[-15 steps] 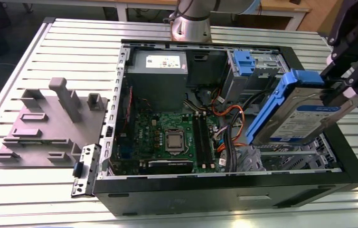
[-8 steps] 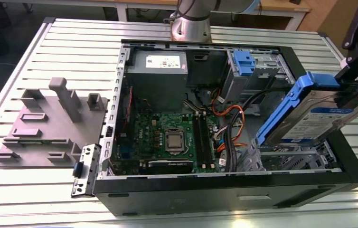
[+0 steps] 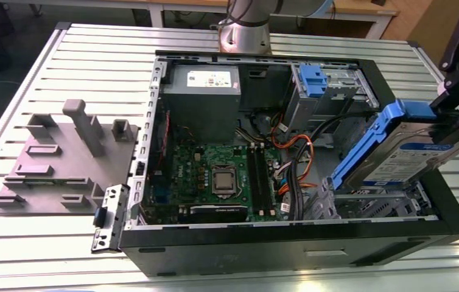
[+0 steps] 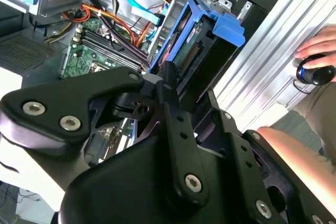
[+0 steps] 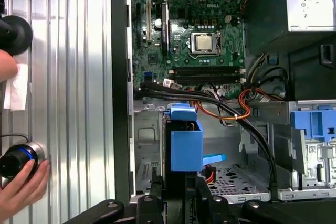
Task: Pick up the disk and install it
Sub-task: 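Pick up the disk, then insert the disk into the insertion slot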
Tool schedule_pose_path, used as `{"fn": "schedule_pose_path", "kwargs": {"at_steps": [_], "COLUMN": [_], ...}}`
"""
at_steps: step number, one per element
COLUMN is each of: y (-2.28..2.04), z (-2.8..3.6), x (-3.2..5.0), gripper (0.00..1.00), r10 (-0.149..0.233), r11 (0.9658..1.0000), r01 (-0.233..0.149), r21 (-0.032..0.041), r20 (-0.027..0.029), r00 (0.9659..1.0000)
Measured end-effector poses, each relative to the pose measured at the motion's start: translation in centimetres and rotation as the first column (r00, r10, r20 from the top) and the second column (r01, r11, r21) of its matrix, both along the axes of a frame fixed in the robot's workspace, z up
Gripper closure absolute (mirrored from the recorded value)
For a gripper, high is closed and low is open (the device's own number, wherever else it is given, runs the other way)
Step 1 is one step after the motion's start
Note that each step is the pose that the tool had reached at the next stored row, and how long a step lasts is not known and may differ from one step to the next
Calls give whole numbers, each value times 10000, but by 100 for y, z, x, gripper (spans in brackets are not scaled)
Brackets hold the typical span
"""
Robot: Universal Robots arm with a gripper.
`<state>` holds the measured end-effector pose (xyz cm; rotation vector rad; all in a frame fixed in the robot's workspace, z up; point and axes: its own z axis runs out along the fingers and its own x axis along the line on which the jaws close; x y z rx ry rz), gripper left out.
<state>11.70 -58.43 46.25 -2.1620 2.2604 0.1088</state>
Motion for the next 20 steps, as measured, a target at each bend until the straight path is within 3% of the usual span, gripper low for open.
{"fn": "schedule_pose_path", "kwargs": {"at_steps": [3,7,10,20], "y": [0,0,1,10], "z": [-39,-42,-45,-77], "x": [9,10,9,11], "gripper": [65,65,65,65], "r10": [15,24,46,471], "r11": [10000,10000,10000,9989], "r01": [-15,-24,-46,-471], "r21": [-1,-1,50,63], "r20": [-3,-3,-3,-2], "r00": [10000,10000,10000,9989]}}
